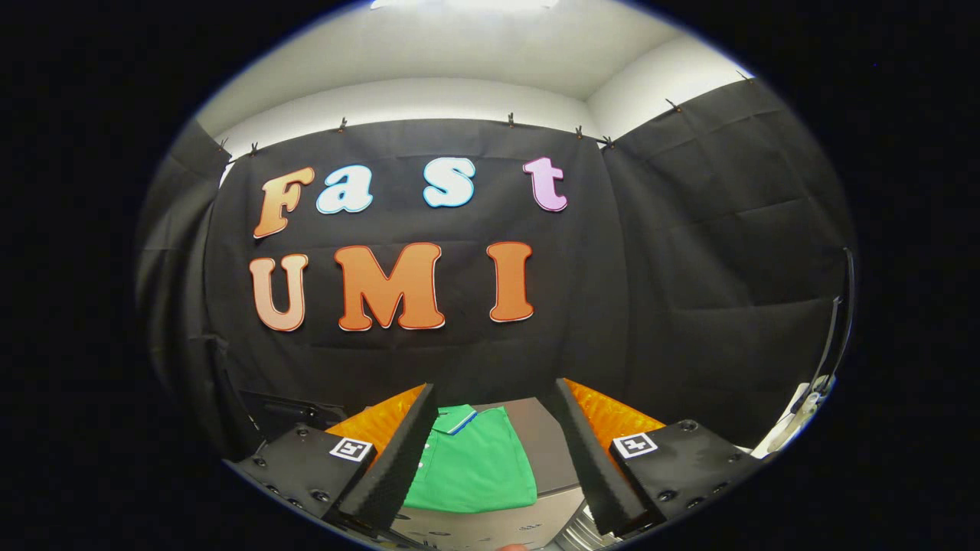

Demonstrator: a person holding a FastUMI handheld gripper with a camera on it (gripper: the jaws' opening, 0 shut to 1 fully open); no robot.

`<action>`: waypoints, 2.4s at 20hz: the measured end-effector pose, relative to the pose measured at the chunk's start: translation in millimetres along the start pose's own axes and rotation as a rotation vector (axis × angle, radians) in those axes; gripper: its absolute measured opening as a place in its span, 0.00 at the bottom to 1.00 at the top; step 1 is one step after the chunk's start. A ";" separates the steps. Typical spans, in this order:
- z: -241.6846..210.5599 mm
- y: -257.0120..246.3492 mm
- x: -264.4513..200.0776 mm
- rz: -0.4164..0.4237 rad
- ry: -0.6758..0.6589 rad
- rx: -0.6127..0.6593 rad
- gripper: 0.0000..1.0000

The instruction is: Put the clothes into the washing machine and then close the washing machine lid.

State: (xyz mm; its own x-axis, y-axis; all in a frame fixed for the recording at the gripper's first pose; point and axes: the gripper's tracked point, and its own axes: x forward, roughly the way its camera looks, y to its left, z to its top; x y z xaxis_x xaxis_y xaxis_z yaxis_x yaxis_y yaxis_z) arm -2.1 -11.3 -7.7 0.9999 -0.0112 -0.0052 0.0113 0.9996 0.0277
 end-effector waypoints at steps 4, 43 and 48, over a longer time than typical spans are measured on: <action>3.8 16.8 12.9 0.030 0.010 -0.014 0.99; -225.2 101.8 163.5 0.133 0.907 -0.071 0.21; -219.1 104.5 165.0 0.176 0.755 -0.036 0.08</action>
State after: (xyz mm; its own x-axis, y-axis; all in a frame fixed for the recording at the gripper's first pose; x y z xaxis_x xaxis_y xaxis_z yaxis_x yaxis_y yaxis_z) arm 163.0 97.4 -224.7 0.7123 0.1567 -0.6842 -0.1602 0.9853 0.0588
